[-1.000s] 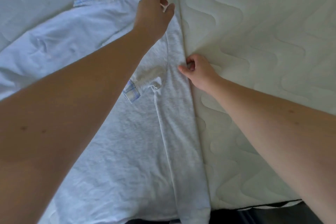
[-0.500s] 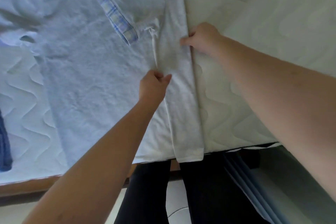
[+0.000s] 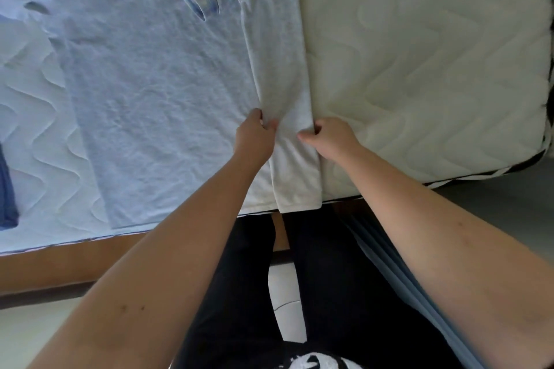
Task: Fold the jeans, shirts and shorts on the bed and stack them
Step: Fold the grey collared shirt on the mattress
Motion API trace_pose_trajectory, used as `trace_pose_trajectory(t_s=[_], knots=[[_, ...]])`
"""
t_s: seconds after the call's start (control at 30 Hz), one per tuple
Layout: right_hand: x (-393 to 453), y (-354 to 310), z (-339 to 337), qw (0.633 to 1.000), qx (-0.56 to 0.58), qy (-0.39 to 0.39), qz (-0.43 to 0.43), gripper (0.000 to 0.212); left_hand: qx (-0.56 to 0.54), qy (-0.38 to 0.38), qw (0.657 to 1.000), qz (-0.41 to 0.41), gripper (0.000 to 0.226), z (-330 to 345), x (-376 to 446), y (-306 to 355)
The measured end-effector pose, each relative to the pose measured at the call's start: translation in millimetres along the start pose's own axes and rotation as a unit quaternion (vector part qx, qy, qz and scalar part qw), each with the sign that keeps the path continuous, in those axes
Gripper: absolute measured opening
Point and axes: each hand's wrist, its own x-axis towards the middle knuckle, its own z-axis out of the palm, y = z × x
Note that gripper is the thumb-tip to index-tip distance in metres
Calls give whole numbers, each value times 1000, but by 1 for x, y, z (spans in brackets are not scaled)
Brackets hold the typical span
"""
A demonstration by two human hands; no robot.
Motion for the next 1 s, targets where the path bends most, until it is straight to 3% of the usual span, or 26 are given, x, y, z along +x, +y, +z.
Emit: trace_pose_trajectory(t_s=[0.13, 0.23, 0.4, 0.63, 0.77, 0.87, 1.0], knots=[[-21, 18, 14, 999, 16, -45, 9, 30, -40, -87, 995, -18, 40, 8, -20, -24], [-36, 30, 23, 994, 54, -89, 14, 40, 10, -143, 990, -15, 43, 18, -37, -46], [-53, 46, 43, 996, 56, -71, 14, 43, -33, -1, 999, -32, 15, 24, -57, -71], [-77, 63, 74, 984, 143, -19, 107, 36, -26, -29, 997, -64, 13, 32, -77, -92], [-83, 64, 75, 989, 20, -31, 145, 52, -4, 0, 998, -61, 14, 35, -86, -91], [-80, 58, 68, 986, -98, 11, 131, 47, -10, 30, 998, -45, 17, 37, -86, -87], [-70, 53, 59, 993, -54, 67, 77, 31, -90, 64, 994, -23, 25, 31, -75, -73]])
